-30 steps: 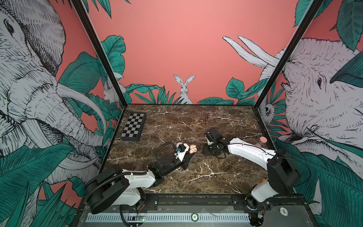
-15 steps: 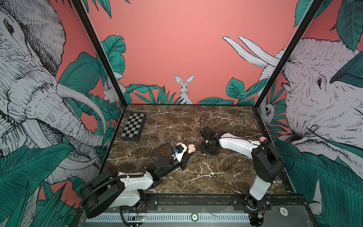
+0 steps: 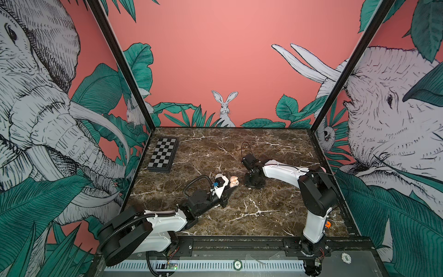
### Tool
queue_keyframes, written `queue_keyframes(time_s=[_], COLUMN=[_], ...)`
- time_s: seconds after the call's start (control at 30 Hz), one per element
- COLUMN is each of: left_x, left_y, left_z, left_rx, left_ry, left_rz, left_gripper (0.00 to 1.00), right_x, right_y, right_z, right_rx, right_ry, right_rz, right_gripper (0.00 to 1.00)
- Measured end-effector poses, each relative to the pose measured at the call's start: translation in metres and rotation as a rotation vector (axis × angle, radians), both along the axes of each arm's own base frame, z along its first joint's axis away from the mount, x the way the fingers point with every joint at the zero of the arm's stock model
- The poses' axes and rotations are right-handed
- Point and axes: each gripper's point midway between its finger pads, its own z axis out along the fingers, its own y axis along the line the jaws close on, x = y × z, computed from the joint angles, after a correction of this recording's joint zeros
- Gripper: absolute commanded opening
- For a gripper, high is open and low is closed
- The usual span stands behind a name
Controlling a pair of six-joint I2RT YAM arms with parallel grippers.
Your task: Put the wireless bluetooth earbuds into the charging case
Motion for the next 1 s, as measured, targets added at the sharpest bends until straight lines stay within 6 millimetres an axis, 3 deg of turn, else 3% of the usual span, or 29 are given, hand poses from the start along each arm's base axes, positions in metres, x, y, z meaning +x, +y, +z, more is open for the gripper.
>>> queue_keyframes(time_s=[1.0], left_x=[0.0022], left_y=[0.0015], left_z=[-0.0026], left_rx=[0.019], left_ry=[-0.011], left_rz=[0.014], left_gripper=[0.0], right_x=[-0.0096], right_y=[0.0055], right_z=[-0.0074], right_rx=[0.032], right_ry=[0.019], right_rz=[0.114], right_gripper=[0.18])
